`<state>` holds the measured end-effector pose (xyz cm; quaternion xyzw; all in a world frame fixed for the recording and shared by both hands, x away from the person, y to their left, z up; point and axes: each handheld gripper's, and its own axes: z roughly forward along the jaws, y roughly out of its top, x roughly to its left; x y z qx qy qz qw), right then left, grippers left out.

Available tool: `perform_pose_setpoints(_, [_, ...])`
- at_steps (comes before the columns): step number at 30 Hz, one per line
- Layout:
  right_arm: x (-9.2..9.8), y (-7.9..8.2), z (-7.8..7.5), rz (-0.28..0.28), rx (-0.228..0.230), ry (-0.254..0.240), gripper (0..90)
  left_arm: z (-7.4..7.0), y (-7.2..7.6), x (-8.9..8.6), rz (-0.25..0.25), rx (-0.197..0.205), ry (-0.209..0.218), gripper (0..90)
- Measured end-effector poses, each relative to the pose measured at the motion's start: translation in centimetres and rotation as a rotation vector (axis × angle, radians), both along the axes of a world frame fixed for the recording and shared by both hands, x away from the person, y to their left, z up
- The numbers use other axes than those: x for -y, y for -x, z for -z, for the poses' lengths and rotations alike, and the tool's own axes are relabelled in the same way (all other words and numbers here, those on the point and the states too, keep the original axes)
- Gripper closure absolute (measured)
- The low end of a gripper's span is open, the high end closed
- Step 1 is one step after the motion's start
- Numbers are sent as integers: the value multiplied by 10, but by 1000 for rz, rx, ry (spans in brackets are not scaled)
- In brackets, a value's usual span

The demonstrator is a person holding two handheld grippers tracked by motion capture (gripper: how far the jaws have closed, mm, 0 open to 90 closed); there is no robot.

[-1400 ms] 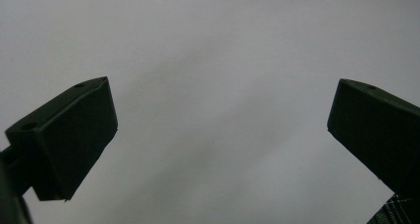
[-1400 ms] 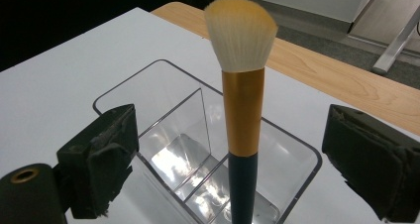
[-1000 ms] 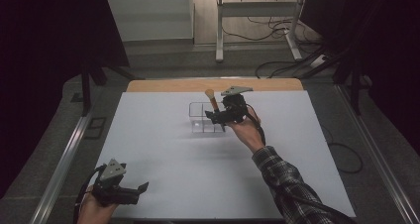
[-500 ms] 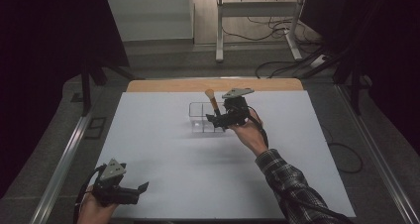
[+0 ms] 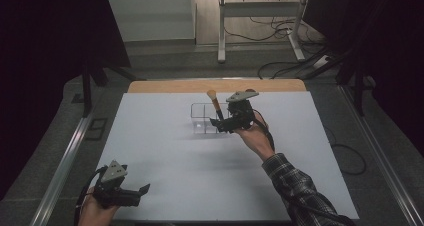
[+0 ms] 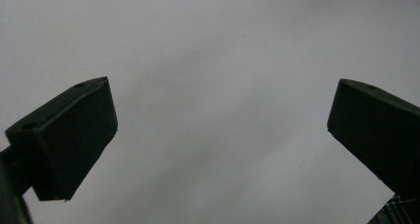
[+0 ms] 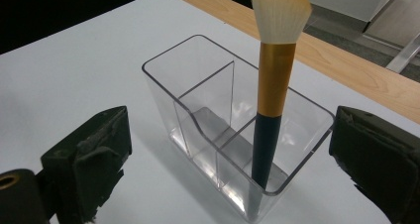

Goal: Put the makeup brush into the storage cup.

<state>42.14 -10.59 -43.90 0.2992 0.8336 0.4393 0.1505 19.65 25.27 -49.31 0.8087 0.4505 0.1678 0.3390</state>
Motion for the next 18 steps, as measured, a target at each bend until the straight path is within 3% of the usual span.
perform_pose_setpoints(18, [11,7,5,-10,-20,10,26,0,0,0,0,-5,2,0])
